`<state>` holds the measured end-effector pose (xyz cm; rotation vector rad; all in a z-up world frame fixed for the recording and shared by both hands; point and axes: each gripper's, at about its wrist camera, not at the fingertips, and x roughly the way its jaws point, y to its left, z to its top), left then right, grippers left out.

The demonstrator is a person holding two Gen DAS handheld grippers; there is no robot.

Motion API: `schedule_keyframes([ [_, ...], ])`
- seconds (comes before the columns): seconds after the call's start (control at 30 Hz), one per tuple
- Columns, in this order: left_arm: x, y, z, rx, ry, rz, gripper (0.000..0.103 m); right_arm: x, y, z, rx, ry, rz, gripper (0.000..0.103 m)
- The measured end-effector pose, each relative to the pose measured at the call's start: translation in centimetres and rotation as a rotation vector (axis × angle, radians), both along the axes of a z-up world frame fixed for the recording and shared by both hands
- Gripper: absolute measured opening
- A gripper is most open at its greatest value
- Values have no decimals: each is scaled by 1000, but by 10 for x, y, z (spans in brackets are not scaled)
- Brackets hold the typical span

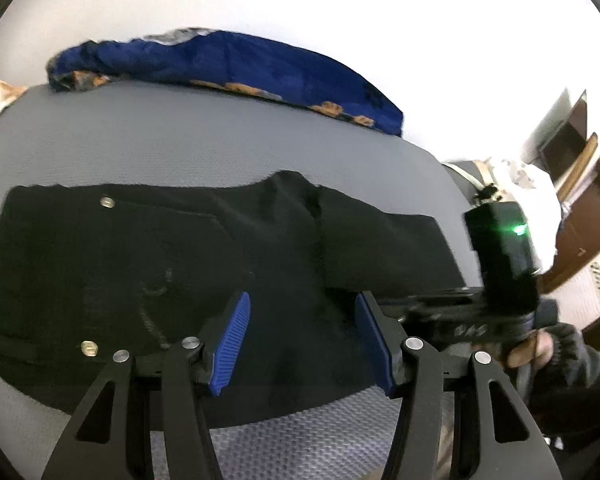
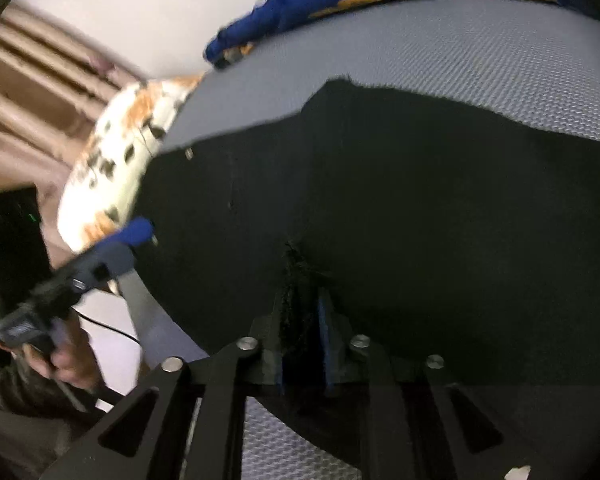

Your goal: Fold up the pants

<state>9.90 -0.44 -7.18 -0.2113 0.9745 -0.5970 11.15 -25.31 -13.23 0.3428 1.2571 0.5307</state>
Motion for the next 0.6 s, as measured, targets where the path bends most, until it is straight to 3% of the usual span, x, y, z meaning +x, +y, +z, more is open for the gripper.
schedule_keyframes([
  [0.07, 3, -4, -3, -39, 49, -23, 56, -4, -1, 6, 31, -1, 5, 44],
  [0.1, 2, -6, -3, -50, 65, -27, 56, -6, -2, 10, 33, -11, 2, 47],
  [0.2, 7, -10, -8, -130, 150, -49, 56, -17, -18, 33, 61, -59, -33, 48],
  [0.33, 15, -21, -19, -236, 288, -71, 56, -29, -57, 47, 58, -86, -165, 54],
  [0.47, 25, -34, -40, -267, 449, -67, 56, -42, -84, 44, 59, -81, -266, 54],
  [0.6, 28, -42, -55, -238, 532, -44, 56, -51, -99, 38, 92, -66, -341, 54],
])
